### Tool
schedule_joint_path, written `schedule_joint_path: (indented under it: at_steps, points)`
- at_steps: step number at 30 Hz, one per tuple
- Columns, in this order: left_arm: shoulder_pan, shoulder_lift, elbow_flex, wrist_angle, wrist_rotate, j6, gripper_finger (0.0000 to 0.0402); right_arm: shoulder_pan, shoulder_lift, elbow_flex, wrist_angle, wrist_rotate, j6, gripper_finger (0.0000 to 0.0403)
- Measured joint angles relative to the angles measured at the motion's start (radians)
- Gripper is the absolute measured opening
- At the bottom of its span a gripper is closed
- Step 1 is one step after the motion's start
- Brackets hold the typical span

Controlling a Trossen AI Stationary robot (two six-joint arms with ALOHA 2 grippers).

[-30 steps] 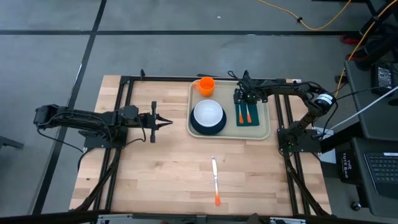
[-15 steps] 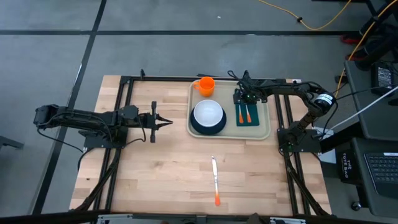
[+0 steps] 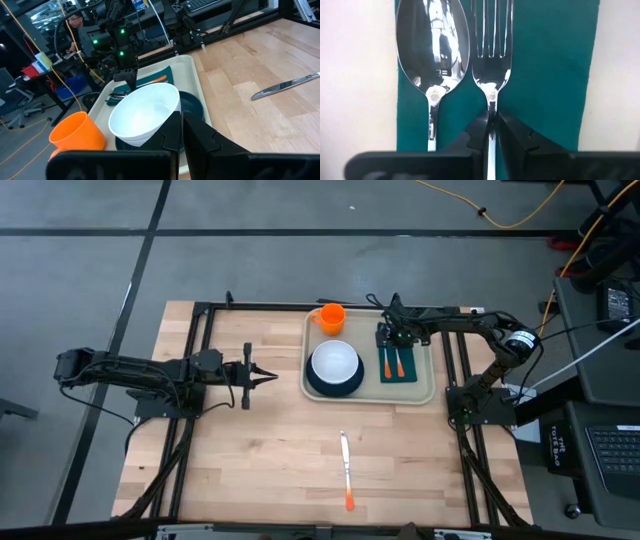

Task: Set up tray
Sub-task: Put the orange fork to the right of the orange spoon on the serving tray

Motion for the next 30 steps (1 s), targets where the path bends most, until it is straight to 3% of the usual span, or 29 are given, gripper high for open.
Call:
schedule_joint_path:
  at_steps: [30]
  points:
    - [0.0, 0.0, 0.0, -0.02, 0.007, -0.019, 0.0012, -0.006, -0.001, 0.0, -0.01, 0.002, -0.027, 0.0045]
